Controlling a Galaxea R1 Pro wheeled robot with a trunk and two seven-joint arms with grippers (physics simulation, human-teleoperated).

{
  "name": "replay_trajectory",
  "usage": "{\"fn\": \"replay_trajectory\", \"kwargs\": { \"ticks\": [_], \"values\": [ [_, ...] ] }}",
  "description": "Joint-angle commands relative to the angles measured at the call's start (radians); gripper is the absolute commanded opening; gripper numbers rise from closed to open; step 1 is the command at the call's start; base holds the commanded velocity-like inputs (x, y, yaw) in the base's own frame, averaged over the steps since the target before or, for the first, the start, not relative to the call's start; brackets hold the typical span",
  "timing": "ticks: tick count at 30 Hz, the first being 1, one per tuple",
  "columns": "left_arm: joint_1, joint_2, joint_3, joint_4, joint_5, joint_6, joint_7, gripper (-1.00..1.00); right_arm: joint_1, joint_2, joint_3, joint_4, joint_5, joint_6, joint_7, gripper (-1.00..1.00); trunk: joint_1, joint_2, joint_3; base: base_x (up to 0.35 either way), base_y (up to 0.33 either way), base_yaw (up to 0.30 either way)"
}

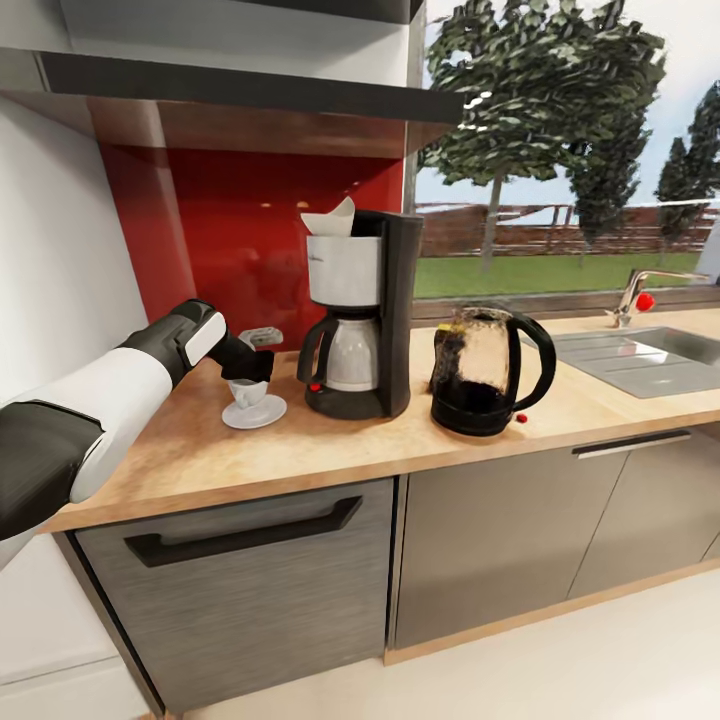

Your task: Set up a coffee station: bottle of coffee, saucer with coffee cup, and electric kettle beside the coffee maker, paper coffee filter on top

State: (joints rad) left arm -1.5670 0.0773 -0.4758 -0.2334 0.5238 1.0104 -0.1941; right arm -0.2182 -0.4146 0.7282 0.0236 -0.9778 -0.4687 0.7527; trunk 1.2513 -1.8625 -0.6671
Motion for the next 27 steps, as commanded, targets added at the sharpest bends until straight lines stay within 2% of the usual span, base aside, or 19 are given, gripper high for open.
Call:
{"fn": "replay_trajectory", "kwargs": {
  "ticks": [1,17,27],
  "values": [
    [-0.001,0.001,-0.006,-0.001,-0.004,0.002,-0.007,-1.0,-0.001,0.0,0.008,0.003,-0.009,-0.004,0.005,1.0,0.0,-0.001,-0.002,0.0,0.0,0.0],
    [-0.001,0.001,-0.007,-0.001,-0.004,0.002,-0.007,-1.0,-0.001,0.0,0.008,0.003,-0.009,-0.004,0.005,1.0,0.0,-0.001,-0.007,0.0,0.0,0.0],
    [-0.001,0.001,-0.007,-0.001,-0.004,0.002,-0.008,-1.0,-0.001,0.0,0.008,0.003,-0.009,-0.004,0.005,1.0,0.027,-0.05,-0.029,0.0,0.0,0.0]
  ]
}}
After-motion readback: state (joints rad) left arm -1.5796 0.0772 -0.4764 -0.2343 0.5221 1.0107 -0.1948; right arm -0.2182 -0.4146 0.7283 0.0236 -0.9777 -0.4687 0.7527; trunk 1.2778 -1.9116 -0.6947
